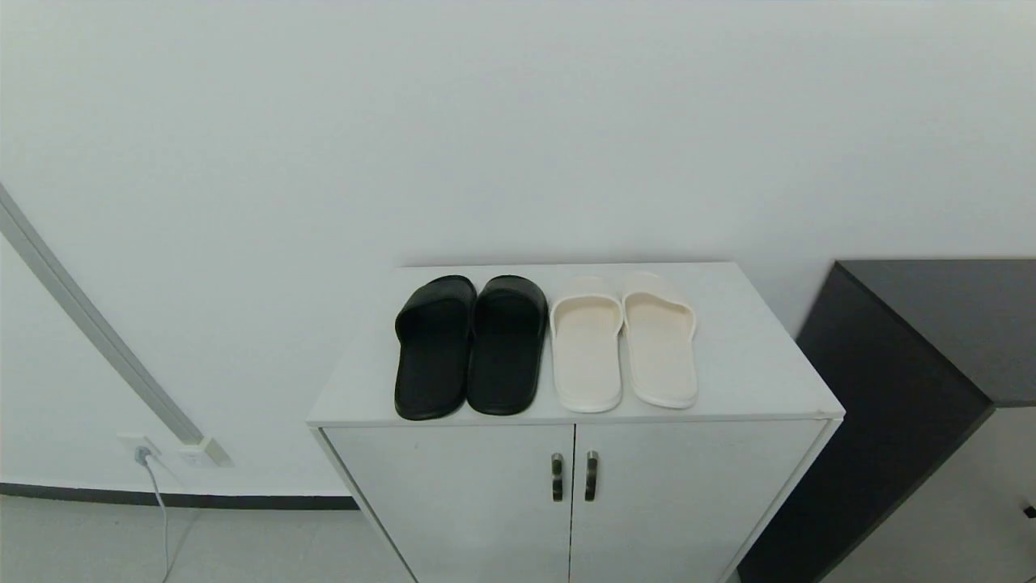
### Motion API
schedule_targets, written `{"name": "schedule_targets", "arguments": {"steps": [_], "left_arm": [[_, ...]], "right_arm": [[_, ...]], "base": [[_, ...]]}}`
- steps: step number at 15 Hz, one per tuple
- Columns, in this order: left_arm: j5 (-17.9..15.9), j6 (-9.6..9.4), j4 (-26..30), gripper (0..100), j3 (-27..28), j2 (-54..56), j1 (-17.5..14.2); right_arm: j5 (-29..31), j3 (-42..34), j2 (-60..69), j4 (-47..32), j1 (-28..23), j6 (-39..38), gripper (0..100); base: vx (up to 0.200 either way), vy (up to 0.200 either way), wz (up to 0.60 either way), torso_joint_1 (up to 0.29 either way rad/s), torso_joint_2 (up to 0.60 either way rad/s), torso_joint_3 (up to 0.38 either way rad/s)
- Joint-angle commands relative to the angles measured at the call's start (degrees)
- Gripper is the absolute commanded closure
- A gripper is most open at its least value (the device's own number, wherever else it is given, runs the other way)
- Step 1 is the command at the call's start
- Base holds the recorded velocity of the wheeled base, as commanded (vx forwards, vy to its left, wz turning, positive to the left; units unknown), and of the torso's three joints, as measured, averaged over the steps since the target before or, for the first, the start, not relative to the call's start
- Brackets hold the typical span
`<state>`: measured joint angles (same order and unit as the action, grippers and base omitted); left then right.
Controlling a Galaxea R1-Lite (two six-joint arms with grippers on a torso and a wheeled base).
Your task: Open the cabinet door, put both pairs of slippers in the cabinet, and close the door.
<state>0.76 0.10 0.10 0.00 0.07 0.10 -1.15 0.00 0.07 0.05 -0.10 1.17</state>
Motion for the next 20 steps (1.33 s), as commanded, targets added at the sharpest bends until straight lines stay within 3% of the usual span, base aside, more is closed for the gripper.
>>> {"name": "schedule_targets", "arguments": {"steps": [1,7,8,9,10,11,13,16,18,20], "left_arm": [[0.04,0.08,-0.01,100,0.00,-0.07,-0.01],[0.04,0.08,-0.01,100,0.00,-0.07,-0.01],[0.04,0.08,-0.01,100,0.00,-0.07,-0.01],[0.04,-0.01,-0.01,100,0.00,-0.07,-0.01],[0.04,0.08,-0.01,100,0.00,-0.07,-0.01],[0.04,0.08,-0.01,100,0.00,-0.07,-0.01],[0.04,0.08,-0.01,100,0.00,-0.07,-0.01],[0.04,0.08,-0.01,100,0.00,-0.07,-0.01],[-0.05,0.08,-0.01,100,0.00,-0.07,-0.01],[0.04,0.25,-0.01,100,0.00,-0.07,-0.01]], "right_arm": [[0.00,0.00,-0.07,-0.05,0.01,0.06,0],[0.35,1.93,-0.07,1.71,0.01,-0.56,0],[0.27,15.64,-2.27,1.80,0.62,-5.83,0],[0.27,18.81,-3.59,-0.14,0.98,-6.80,0],[-2.19,27.16,-9.65,-14.02,1.77,-4.07,0],[-5.53,26.02,-11.85,-17.01,1.86,-2.49,0],[-12.57,21.01,-19.32,-12.62,1.94,-2.05,0],[-14.15,18.81,-38.57,5.75,4.32,-2.93,0],[-12.83,20.57,-48.59,14.10,10.29,-4.60,0],[-3.16,26.10,-58.34,18.67,20.31,-9.70,0]], "base": [[0.000,0.000,0.00,0.000,0.00,0.000],[0.000,0.000,0.00,0.000,0.00,0.000],[0.000,0.000,0.00,0.000,0.00,0.000],[0.000,0.000,0.00,0.000,0.00,0.000],[0.000,0.000,0.00,0.000,0.00,0.000],[0.000,0.000,0.00,0.000,0.00,0.000],[0.000,0.000,0.00,0.000,0.00,0.000],[0.000,0.000,0.00,0.000,0.00,0.000],[0.000,0.000,0.00,0.000,0.00,0.000],[0.000,0.000,0.00,0.000,0.00,0.000]]}}
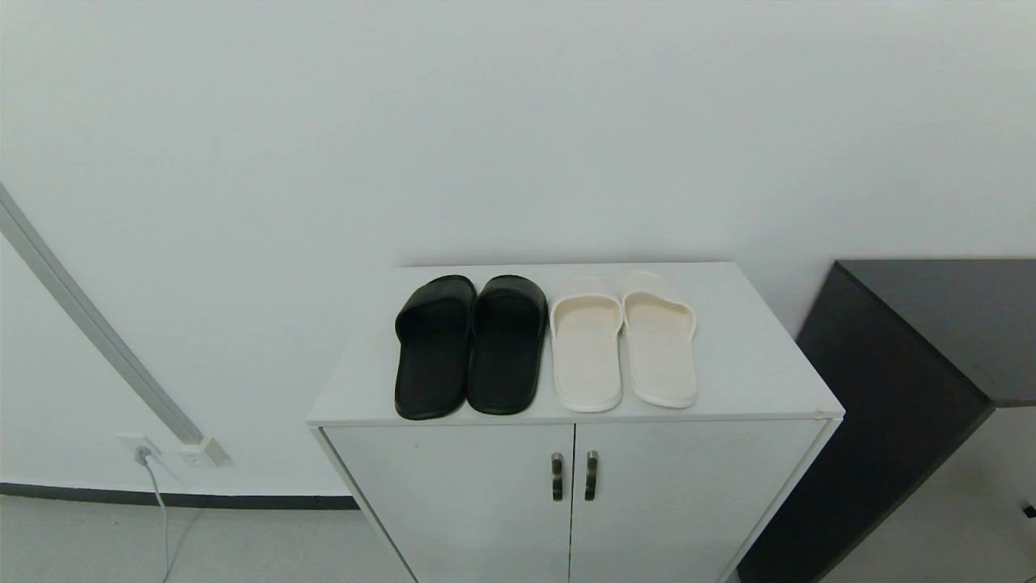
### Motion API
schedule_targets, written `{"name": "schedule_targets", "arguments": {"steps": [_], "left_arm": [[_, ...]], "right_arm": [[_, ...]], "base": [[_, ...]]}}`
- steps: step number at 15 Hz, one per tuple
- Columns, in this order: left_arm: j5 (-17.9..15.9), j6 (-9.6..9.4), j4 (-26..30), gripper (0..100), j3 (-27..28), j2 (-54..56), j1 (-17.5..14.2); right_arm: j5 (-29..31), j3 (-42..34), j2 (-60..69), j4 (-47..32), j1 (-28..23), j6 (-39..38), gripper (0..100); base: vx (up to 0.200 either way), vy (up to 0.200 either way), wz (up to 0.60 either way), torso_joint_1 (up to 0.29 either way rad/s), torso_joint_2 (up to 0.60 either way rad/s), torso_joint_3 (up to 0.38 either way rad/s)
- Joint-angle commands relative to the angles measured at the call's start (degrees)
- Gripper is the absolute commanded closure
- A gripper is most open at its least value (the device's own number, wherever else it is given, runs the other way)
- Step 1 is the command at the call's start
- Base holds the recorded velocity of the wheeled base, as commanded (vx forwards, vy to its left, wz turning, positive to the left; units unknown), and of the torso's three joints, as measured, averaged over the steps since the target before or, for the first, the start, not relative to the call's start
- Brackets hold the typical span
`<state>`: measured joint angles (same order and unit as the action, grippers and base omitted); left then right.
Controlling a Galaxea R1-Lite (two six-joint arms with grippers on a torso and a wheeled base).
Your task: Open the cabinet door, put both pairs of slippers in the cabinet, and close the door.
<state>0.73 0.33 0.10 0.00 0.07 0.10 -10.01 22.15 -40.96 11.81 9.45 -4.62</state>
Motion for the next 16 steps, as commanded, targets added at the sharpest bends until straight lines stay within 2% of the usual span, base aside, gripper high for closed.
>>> {"name": "schedule_targets", "arguments": {"steps": [1,4,9,14,16], "left_arm": [[0.06,0.02,-0.01,100,0.09,-0.07,-0.01],[-0.03,0.11,-0.01,100,0.09,-0.07,-0.01],[-0.03,0.02,-0.01,100,0.09,-0.07,-0.01],[-0.03,0.02,-0.01,100,0.09,-0.07,-0.01],[-0.03,0.02,-0.01,100,0.00,-0.07,-0.01]], "right_arm": [[10.89,7.12,-20.21,7.35,16.74,-6.89,0],[19.32,13.45,-27.59,7.44,28.35,-8.91,0],[26.27,23.82,-40.43,7.44,37.57,-11.73,0],[37.43,36.38,-54.23,7.61,38.19,-12.25,0],[39.98,40.43,-57.92,7.61,38.19,-12.25,0]], "base": [[0.000,0.000,0.00,0.000,0.00,0.000],[0.000,0.000,0.00,0.000,0.00,0.000],[0.000,0.000,0.00,0.000,0.00,0.000],[0.000,0.000,0.00,0.000,0.00,0.000],[0.000,0.000,0.00,0.000,0.00,0.000]]}}
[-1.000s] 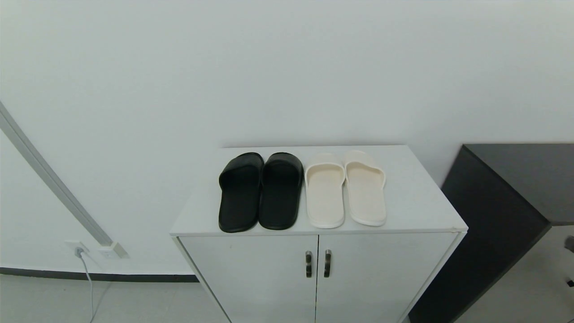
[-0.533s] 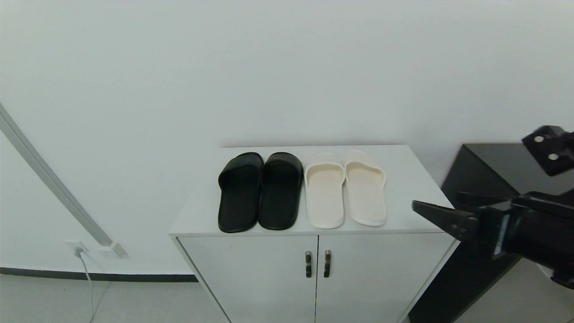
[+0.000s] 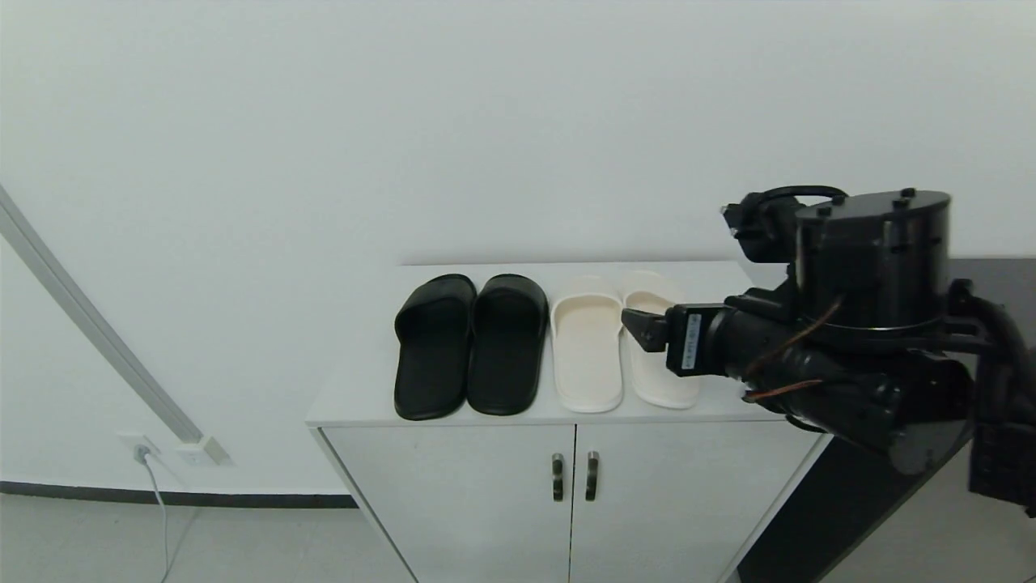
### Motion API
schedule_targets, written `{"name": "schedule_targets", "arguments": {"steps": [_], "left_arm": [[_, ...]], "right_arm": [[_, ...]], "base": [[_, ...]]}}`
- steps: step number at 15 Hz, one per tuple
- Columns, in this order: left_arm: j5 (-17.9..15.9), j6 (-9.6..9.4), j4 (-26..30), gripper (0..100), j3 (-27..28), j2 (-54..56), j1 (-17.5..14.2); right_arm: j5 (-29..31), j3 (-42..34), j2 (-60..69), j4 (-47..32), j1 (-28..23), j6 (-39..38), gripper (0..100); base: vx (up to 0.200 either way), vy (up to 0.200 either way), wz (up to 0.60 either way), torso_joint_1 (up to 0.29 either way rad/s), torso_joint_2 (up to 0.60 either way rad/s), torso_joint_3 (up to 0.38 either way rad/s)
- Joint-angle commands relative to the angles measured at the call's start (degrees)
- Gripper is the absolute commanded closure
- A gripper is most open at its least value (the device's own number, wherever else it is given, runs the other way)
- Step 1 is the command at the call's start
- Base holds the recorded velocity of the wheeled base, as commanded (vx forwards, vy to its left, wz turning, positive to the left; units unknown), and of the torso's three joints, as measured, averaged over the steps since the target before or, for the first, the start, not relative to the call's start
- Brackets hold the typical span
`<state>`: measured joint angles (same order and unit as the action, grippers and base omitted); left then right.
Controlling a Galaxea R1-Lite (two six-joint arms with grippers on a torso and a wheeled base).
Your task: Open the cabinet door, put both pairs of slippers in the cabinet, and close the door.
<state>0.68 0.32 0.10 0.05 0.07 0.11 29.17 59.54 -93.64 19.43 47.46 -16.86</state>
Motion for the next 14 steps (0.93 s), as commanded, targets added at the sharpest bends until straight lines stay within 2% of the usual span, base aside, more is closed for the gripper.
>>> {"name": "schedule_targets", "arguments": {"steps": [1,5,8,14], "left_arm": [[0.02,0.03,-0.01,100,-0.05,-0.07,-0.02],[0.02,0.03,-0.01,100,-0.05,-0.07,-0.02],[0.02,0.03,-0.01,100,0.04,-0.07,-0.02],[0.02,0.12,-0.01,100,0.04,-0.07,-0.02]], "right_arm": [[2.20,6.12,-8.49,-0.01,0.27,-0.02,0],[9.59,11.39,-17.19,1.93,0.18,0.16,0],[10.47,14.11,-21.06,3.24,-0.70,0.34,0],[10.55,20.44,-26.95,3.33,-5.71,1.04,0]], "base": [[0.000,0.000,0.00,0.000,0.00,0.000],[0.000,0.000,0.00,0.000,0.00,0.000],[0.000,0.000,0.00,0.000,0.00,0.000],[0.000,0.000,0.00,0.000,0.00,0.000]]}}
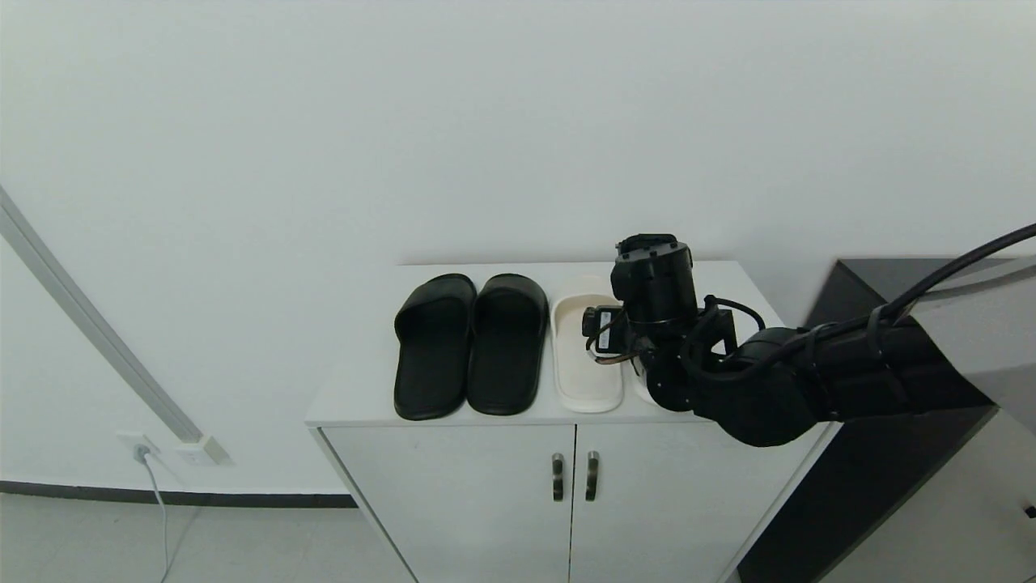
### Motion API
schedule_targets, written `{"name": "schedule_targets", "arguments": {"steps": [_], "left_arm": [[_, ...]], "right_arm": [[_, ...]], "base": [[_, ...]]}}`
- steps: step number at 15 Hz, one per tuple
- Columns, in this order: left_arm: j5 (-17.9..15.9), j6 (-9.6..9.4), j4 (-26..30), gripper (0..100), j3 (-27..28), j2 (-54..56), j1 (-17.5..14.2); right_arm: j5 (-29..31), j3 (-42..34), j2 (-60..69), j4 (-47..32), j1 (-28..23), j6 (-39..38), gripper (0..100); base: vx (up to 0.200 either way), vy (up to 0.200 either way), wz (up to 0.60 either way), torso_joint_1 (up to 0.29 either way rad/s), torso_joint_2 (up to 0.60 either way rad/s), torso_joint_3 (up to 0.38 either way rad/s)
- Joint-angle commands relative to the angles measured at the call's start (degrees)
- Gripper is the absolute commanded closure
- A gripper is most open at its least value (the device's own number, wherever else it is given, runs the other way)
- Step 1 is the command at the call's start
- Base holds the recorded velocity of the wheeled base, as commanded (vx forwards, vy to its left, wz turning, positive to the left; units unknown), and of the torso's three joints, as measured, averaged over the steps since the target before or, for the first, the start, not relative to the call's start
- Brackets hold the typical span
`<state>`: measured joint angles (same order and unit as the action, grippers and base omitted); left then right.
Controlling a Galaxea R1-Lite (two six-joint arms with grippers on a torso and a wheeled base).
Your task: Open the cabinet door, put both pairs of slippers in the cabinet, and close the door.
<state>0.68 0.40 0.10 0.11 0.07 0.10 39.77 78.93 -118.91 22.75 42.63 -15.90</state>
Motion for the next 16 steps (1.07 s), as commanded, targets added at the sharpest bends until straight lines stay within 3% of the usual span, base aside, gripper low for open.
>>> {"name": "schedule_targets", "arguments": {"steps": [1,5,9,10,16], "left_arm": [[0.02,0.04,-0.01,100,-0.02,-0.07,-0.01],[0.02,-0.05,-0.01,100,-0.02,-0.07,-0.01],[-0.07,0.04,-0.01,100,-0.02,-0.07,-0.01],[-0.16,-0.05,-0.01,100,-0.02,-0.07,-0.01],[-0.16,0.04,-0.01,100,-0.02,-0.07,-0.01]], "right_arm": [[-0.04,1.49,-2.12,0.02,-1.23,0.43,0],[-0.04,5.27,-4.84,1.25,-1.76,1.92,0],[-0.13,5.44,-7.13,7.75,-2.64,6.67,0],[-0.04,5.44,-7.39,8.10,-2.64,6.93,100],[-0.04,5.18,-6.43,8.10,-2.64,7.02,100]], "base": [[0.000,0.000,0.00,0.000,0.00,0.000],[0.000,0.000,0.00,0.000,0.00,0.000],[0.000,0.000,0.00,0.000,0.00,0.000],[0.000,0.000,0.00,0.000,0.00,0.000],[0.000,0.000,0.00,0.000,0.00,0.000]]}}
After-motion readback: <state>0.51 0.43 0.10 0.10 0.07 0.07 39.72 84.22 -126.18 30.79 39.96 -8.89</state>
